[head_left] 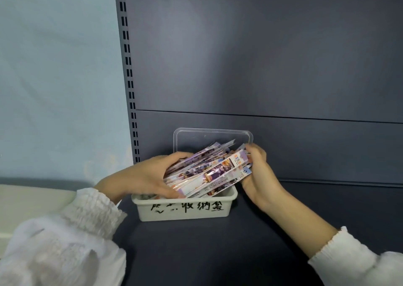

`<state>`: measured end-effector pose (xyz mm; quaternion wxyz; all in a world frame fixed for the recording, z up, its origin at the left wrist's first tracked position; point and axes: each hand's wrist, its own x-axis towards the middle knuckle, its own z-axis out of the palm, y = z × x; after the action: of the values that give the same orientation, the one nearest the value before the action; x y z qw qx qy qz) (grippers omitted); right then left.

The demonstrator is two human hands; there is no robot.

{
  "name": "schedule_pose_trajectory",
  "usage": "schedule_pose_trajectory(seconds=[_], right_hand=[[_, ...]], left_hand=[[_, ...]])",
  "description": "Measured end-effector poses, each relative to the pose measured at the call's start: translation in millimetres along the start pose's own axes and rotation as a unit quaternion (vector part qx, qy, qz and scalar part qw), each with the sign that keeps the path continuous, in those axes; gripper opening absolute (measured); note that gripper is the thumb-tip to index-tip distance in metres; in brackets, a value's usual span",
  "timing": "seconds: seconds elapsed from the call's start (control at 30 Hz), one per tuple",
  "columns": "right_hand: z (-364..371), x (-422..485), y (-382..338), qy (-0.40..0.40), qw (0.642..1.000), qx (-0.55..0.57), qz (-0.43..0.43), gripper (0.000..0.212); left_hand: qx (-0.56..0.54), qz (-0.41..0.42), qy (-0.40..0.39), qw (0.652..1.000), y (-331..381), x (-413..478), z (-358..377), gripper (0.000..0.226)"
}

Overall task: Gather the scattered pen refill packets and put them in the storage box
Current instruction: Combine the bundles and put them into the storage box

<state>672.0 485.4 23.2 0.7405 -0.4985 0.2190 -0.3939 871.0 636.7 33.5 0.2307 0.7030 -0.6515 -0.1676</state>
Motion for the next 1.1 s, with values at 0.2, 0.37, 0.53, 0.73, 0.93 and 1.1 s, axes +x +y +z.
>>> schedule_pose_trajectory(seconds=[0.2,0.37,0.53,0.73,0.93,1.1], right_hand=[[-5,2,-3,0.018,0.998,-0.063,-0.012,0.029],[-3,0,7,0.027,0.997,-0.077,-0.01,0.028],[2,-3,18,-0.009,0.988,-0.146,-0.048,0.013],[3,-6,13,-0.036,0.967,-0.24,-0.081,0.022],[-6,-5,16,-0.04,0.964,-0.259,-0.03,0.01],[-19,5,1,0.016,0.992,-0.121,-0.021,0.007]], left_hand=[[0.04,0.028,0.11,0.993,-1,-11,5,0.053],[-0.17,0.005,0.201,0.965,-9,-10,17,0.038],[-0.19,-0.012,0.19,0.963,-1,-5,22,0.025],[-0.179,-0.005,0.146,0.973,6,-6,25,0.039],[0.054,0.018,0.076,0.996,11,-9,21,0.072],[0.099,0.028,0.058,0.993,11,-5,23,0.067]])
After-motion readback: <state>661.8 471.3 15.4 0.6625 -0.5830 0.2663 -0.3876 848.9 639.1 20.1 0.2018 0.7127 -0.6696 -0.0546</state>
